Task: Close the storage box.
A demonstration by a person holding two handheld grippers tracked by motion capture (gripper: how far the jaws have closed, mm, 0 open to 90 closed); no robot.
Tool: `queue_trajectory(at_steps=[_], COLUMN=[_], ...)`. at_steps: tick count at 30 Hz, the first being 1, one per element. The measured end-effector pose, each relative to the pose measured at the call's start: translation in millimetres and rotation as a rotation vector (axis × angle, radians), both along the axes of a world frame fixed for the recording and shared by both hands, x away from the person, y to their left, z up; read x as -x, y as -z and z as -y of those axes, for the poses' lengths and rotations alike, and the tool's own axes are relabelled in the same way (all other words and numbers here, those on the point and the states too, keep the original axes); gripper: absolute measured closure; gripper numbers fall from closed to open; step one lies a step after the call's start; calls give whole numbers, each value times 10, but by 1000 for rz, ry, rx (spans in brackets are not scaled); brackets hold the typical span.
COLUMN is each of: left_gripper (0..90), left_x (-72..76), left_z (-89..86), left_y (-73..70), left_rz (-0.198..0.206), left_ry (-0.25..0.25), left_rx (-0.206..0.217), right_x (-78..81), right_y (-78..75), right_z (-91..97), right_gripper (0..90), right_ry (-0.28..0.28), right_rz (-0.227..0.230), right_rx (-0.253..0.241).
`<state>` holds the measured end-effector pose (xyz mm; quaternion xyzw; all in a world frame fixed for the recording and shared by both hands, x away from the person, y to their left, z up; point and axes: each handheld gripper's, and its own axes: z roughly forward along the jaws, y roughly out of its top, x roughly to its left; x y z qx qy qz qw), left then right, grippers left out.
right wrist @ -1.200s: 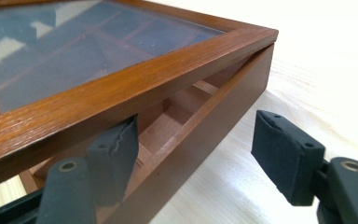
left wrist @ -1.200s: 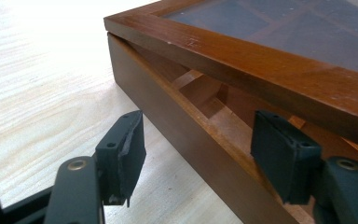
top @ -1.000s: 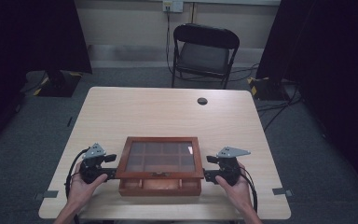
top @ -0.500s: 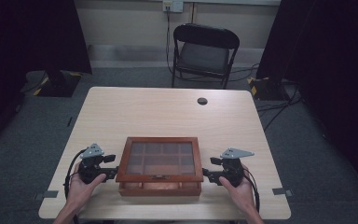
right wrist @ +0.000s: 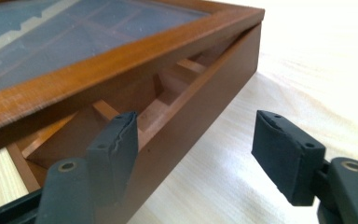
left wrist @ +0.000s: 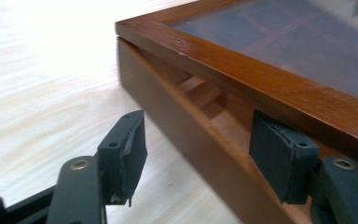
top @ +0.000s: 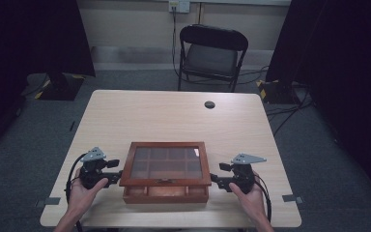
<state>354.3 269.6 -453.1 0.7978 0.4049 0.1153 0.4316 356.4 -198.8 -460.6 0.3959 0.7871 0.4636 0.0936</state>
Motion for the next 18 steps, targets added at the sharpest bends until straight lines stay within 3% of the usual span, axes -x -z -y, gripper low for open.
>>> queue_trajectory(at_steps=[2,5,7,10,14,18], left_gripper=[362,362,345,341,318,294], left_x=[4,-4,-19,-39,-50,-62], left_z=[-17,-62,-89,-54,-60,-92], left_y=[5,41,61,58,54,13], left_rz=[7,-6,-17,-6,-7,16], left_ry=[-10,-29,-31,-33,-36,-68], left_rx=[-38,-39,11,-19,-12,-22], right_x=[1,12,5,-1,0,-11], right_y=[-17,-16,-13,-10,3,-23], right_z=[2,9,27,7,-1,79], right_gripper=[314,330,319,314,310,285], right_ry=[-1,12,12,0,8,68], right_rz=[6,9,6,5,-1,5], right_rx=[-12,4,-14,-10,-5,-6])
